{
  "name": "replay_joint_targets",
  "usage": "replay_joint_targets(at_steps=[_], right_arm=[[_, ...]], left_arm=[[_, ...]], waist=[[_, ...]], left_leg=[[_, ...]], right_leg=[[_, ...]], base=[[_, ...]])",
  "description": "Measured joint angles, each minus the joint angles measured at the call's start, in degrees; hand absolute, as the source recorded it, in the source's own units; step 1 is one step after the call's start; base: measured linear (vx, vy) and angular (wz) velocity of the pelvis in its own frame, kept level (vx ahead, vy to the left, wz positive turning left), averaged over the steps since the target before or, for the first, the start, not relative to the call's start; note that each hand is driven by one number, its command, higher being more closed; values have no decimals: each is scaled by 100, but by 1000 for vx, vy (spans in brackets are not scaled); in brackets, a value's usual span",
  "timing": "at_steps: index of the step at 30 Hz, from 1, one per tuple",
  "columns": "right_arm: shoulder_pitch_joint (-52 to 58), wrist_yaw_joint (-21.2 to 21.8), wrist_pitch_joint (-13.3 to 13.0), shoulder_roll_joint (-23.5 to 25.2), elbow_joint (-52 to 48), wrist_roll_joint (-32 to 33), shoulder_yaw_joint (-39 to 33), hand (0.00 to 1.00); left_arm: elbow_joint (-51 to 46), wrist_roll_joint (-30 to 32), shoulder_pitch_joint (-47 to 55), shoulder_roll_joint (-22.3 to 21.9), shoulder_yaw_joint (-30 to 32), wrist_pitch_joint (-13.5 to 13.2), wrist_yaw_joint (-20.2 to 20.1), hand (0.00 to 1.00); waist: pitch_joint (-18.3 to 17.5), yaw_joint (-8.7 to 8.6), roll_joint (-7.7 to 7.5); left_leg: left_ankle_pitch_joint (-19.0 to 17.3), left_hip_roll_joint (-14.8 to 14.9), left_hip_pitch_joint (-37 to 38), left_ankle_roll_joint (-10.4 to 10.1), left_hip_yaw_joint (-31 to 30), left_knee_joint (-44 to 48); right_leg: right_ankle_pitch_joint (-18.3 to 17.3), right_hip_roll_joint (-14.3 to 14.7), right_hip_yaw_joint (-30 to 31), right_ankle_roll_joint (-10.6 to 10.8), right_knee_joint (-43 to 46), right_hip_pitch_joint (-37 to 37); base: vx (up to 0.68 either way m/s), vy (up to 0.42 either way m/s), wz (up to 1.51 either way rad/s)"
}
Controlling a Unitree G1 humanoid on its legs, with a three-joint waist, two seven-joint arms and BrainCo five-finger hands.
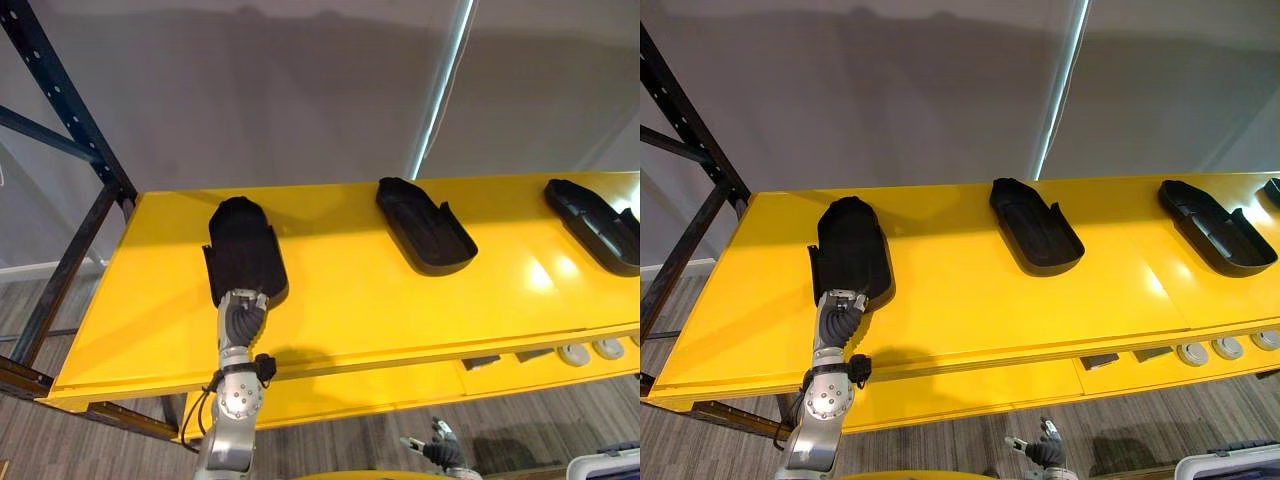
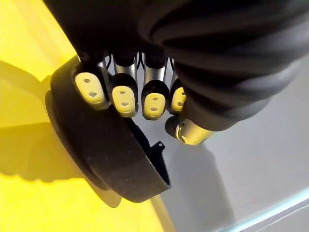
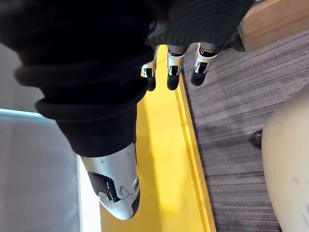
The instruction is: Walk over and take plastic housings, then place them on the shelf
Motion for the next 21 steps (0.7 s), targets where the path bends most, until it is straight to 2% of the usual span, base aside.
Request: replay_joint_targets(at_steps=[4, 9, 12, 16, 18, 21], right_arm=[[6, 0, 62, 20, -3, -1, 0, 0], [1, 0, 84, 31, 2, -1, 0, 0], [-41, -1, 84, 31, 28, -1, 2, 0], [-69, -5, 78, 21, 87, 0, 2, 0], [-95, -10, 50, 14, 154, 5, -1, 0], [-123, -78, 9, 29, 216, 6, 1, 0]], left_arm=[[208, 23, -185, 71, 59, 9, 28, 100], [433, 25, -401, 155, 176, 18, 137, 100], [529, 36, -476, 244, 209, 32, 193, 100], [529, 39, -502, 288, 183, 42, 248, 100], [470, 36, -495, 284, 155, 44, 249, 100], [-157, 25, -343, 297, 16, 40, 247, 100]], waist=[[-28, -2, -20], [-74, -35, -28], [-87, -126, -18], [-93, -135, -18], [-86, -133, -34], [-60, -129, -93]], left_leg=[[23, -23, 40, 0, 3, -49], [242, -99, 198, 1, -20, -410], [389, -119, 242, -8, -65, -619], [516, -126, 316, -24, -67, -811], [513, -124, 300, -25, -73, -797], [508, -125, 228, -22, -118, -788]], right_leg=[[-4, -5, -11, 6, -8, 0], [2, -10, -78, 5, -70, 2], [17, 1, -145, -13, -97, -3], [38, 29, -139, -36, -114, -3], [38, 26, -131, -37, -113, -6], [37, 21, -136, -36, -113, -14]], base=[[0, 0, 0], [7, -15, 5], [-39, -32, 9], [-53, -31, 1], [-55, -20, 2], [-52, -21, 5]])
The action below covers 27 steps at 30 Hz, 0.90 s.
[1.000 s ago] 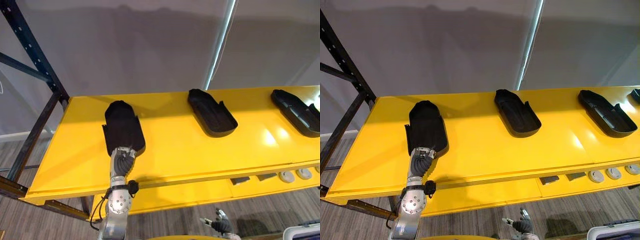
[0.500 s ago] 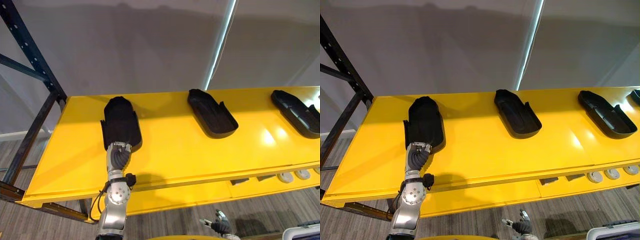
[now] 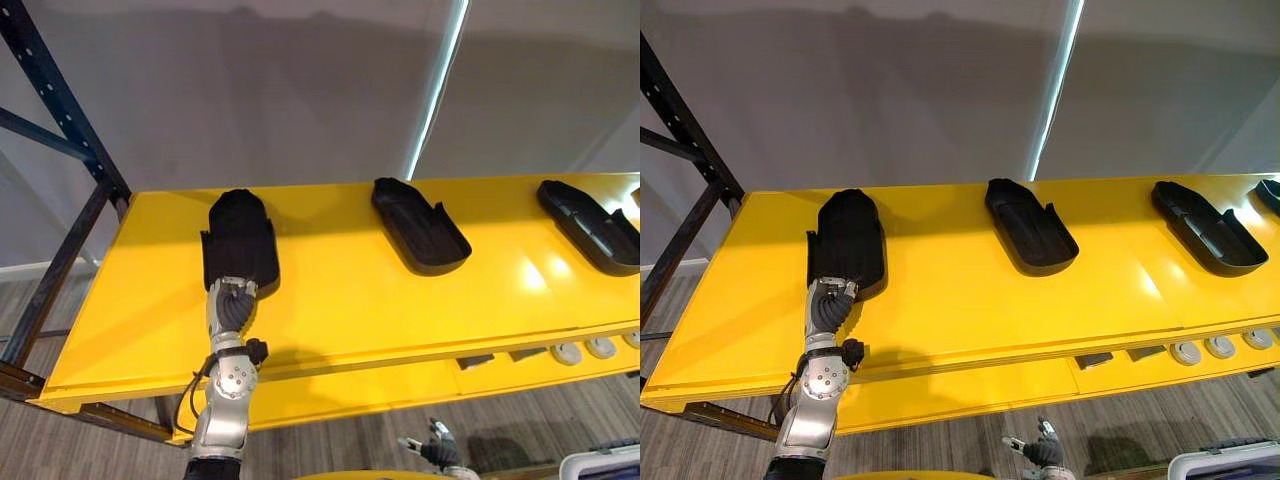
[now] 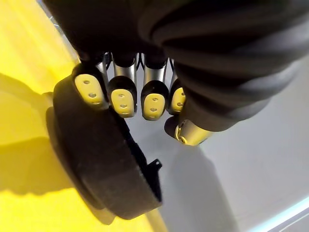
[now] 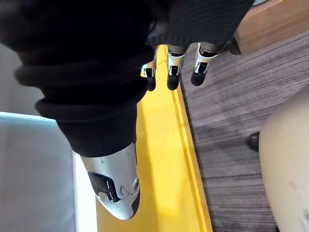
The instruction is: Walk over and take plastic housings, then place them on the shelf
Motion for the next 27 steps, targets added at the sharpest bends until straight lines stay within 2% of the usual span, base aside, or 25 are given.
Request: replay_joint_targets(at_steps=[3, 6, 8, 11, 15, 17, 19, 23, 27], right_arm=[[-11, -15, -55, 27, 30, 0, -3, 0], [-15, -19, -67, 60, 35, -2, -15, 0], [-19, -19, -68, 66, 38, -5, -16, 0], [-41, -24, -68, 49, 110, -5, -46, 0], [-105, -33, -68, 48, 188, -6, -44, 0], [-98, -30, -66, 49, 182, -7, -44, 0], [-97, -29, -60, 49, 181, -8, -43, 0], [-196, -24, -17, 62, 180, -17, -43, 0], [-204, 1, 112, 37, 128, -19, -2, 0]], left_arm=[[-988, -23, 109, 6, -26, -109, 29, 100], [-2030, -266, 312, -1, 51, -502, 242, 100], [-2357, -424, 451, -34, 238, -674, 320, 100], [-2607, -676, 769, -69, 785, -751, 517, 100], [-2608, -1053, 1304, -151, 1567, -743, 643, 100], [-2455, -1350, 1552, -232, 2113, -695, 704, 100], [-2054, -1462, 1555, -278, 2505, -630, 777, 100], [-805, -1700, 1671, -430, 3037, -249, 857, 100], [529, -1924, 1765, -473, 3020, -6, 417, 100]], waist=[[8, 23, -7], [20, 37, 10], [33, 51, 34], [73, 165, 73], [111, 204, 107], [113, 299, 93], [115, 323, 96], [113, 330, 93], [110, 332, 80]], left_leg=[[-25, -4, -19, 14, -75, 28], [-29, 7, 0, 19, -129, 28], [-38, 13, 23, 29, -211, 41], [-60, 26, 33, 35, -327, 98], [-144, 52, 14, 59, -451, 181], [-254, 60, -8, 45, -508, 309], [-293, 46, -55, 50, -592, 403], [-331, 49, -147, 68, -649, 557], [-550, 94, -203, 34, -621, 913]], right_leg=[[-5, -6, -33, 7, 2, 25], [-5, -7, -95, 9, 4, 79], [-8, -11, -175, 12, 11, 147], [-18, -19, -272, 27, 20, 231], [-55, -28, -359, 70, 63, 305], [-158, -58, -486, 68, 147, 339], [-244, -97, -565, 48, 223, 342], [-289, -116, -658, 54, 234, 359], [-359, -119, -666, 21, 253, 436]], base=[[1, -19, 9], [12, -17, 12], [-3, -19, 24], [-21, -19, 20], [-44, -29, 20], [-37, -28, 11], [-19, -27, 23], [-6, -14, 12], [19, 0, -4]])
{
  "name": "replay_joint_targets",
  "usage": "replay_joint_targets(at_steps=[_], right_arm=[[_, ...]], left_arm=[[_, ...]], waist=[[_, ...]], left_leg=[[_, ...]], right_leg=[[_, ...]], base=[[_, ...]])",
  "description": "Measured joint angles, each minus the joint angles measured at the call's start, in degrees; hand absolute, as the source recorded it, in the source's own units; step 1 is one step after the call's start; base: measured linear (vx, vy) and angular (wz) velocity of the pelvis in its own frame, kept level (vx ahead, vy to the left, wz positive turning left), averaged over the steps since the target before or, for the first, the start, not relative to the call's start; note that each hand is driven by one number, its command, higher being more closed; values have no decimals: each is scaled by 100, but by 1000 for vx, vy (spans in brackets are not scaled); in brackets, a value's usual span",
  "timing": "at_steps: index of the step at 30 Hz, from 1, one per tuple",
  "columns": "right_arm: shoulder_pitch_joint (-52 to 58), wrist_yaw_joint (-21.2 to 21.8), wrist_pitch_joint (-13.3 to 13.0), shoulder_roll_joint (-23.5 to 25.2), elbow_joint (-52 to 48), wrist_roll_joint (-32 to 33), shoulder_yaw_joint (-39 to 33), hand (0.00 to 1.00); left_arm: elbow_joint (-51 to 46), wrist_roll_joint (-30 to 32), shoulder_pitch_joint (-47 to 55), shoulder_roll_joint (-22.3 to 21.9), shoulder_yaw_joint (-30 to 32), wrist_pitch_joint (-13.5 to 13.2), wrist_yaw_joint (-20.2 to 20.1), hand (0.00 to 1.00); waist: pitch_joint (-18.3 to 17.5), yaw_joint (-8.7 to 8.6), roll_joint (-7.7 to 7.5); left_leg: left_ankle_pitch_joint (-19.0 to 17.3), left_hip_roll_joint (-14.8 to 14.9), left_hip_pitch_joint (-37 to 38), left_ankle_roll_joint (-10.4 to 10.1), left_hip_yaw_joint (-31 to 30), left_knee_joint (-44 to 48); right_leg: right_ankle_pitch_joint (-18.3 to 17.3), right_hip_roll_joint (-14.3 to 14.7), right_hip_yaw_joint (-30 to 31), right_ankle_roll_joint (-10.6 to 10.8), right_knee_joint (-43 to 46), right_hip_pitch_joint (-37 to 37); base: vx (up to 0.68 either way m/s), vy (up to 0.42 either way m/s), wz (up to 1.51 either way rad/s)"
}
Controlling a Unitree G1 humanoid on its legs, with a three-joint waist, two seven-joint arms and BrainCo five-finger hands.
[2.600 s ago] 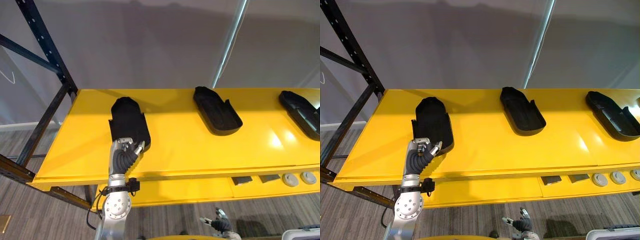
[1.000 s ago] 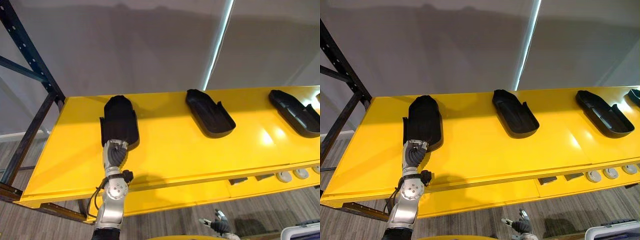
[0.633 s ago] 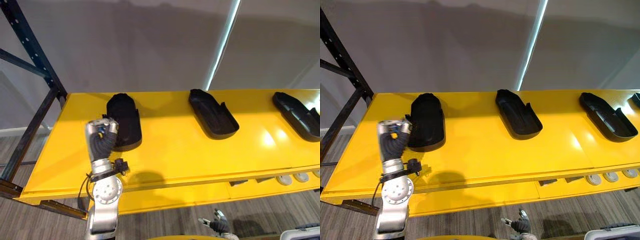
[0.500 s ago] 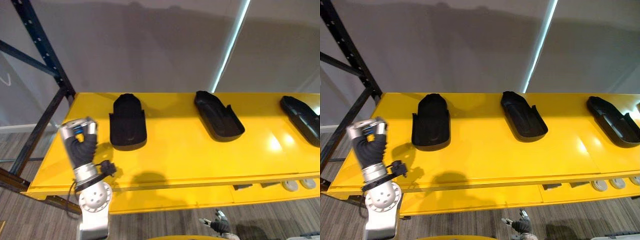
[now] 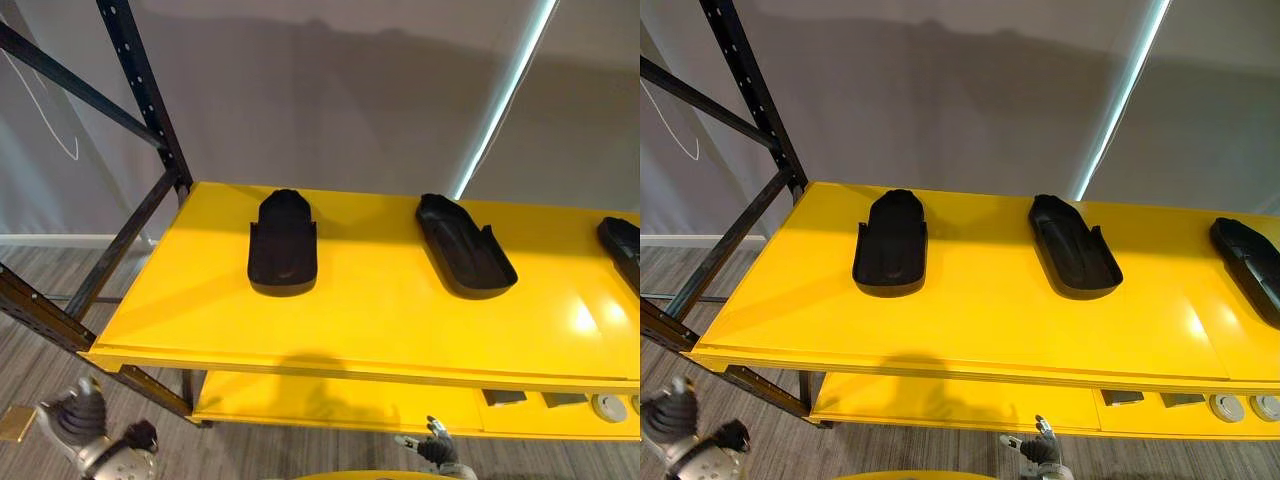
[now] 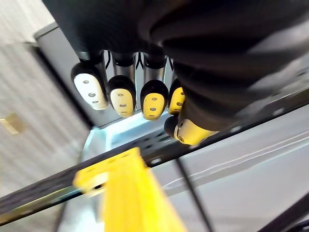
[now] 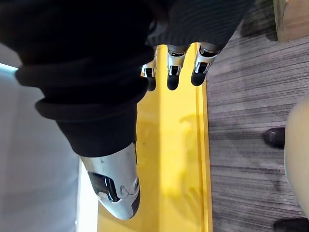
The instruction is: Walk over and take plastic housings, then place them on the shelf
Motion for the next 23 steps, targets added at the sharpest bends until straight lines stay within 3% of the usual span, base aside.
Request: replay_joint_targets(at_steps=[6, 7, 13, 23], right_arm=[[16, 5, 82, -2, -119, 6, -2, 0], [12, 3, 82, -1, -120, 9, -6, 0], [22, -19, 77, -9, -111, 15, -153, 0], [-129, -58, 59, -81, 320, 16, -484, 0]], left_arm=[[2004, -346, -199, 66, -431, 32, -591, 100], [2260, -355, -261, 82, -519, 30, -695, 0], [3269, -375, -538, 88, -995, -40, -1052, 0], [4109, -331, -840, 175, -1667, -79, -1167, 0]], waist=[[-6, -16, 1], [-6, -14, 4], [-14, -20, 101], [10, -29, 165]], left_leg=[[-42, -2, 28, 6, 80, 83], [-41, -2, 36, 6, 89, 78], [18, -27, 123, -26, 172, -77], [278, -89, 404, -65, 243, -601]], right_leg=[[-62, -27, 24, 4, 98, -34], [-68, -27, 26, 14, 103, -34], [-114, -34, 72, 29, 169, -87], [-98, 14, 178, 13, 92, -117]], base=[[33, 15, -5], [0, 0, 0], [-5, 1, -6], [9, -8, -4]])
